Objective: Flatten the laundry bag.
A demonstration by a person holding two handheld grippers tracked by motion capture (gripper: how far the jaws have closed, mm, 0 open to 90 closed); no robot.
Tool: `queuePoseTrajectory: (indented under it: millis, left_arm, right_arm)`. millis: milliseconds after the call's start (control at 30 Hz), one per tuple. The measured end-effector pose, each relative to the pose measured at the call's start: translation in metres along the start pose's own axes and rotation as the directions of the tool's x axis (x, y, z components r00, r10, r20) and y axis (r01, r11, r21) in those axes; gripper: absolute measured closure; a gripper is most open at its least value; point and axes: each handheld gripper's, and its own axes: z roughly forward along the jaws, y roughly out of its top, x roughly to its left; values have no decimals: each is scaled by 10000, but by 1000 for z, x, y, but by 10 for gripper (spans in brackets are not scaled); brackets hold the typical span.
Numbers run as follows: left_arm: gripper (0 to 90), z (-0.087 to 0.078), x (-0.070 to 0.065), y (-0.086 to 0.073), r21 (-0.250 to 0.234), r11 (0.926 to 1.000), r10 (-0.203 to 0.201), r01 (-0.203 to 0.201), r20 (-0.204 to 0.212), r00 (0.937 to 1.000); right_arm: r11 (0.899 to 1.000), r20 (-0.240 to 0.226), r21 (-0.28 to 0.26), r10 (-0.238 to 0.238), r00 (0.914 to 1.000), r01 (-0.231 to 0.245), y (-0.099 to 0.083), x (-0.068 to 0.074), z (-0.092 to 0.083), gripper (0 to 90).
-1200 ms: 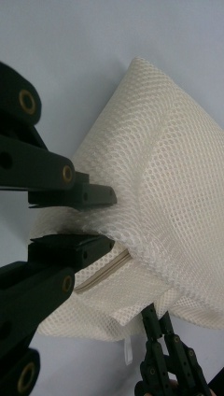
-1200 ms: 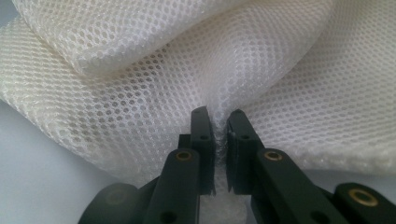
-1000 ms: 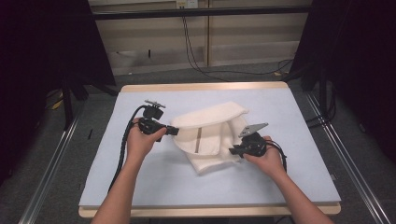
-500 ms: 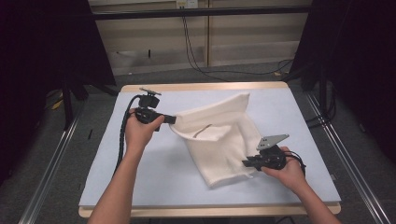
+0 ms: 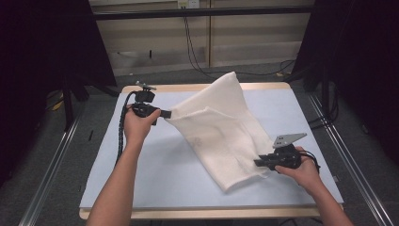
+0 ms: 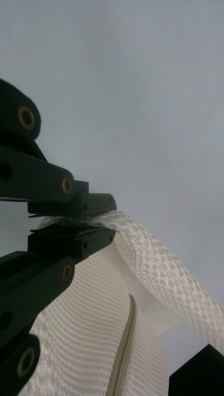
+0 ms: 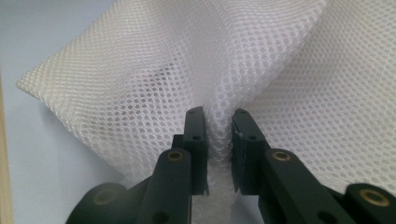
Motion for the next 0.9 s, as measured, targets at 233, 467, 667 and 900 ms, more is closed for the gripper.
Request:
queuePoseTrajectory:
  millis: [233,467,667,900]
  left_arm:
    - [556,-5,3,0,-580,9974,386,-430,-751,9964]
    - [406,-10,9,-4,-608,9974,327,-381,-877,9956]
    - [382,-16,19,-6,-675,9974,182,-240,-843,9963]
    - [359,-24,27,-8,-685,9975,124,-186,-902,9958]
  right_arm:
    - [9997,492,-237,89,9987,-77,1,2,2,653]
    - [9996,849,-266,84,9964,-62,3,3,5,656]
    - [9995,892,-317,118,9959,-90,5,4,8,669]
    - [9994,898,-279,211,9957,-187,5,2,11,675]
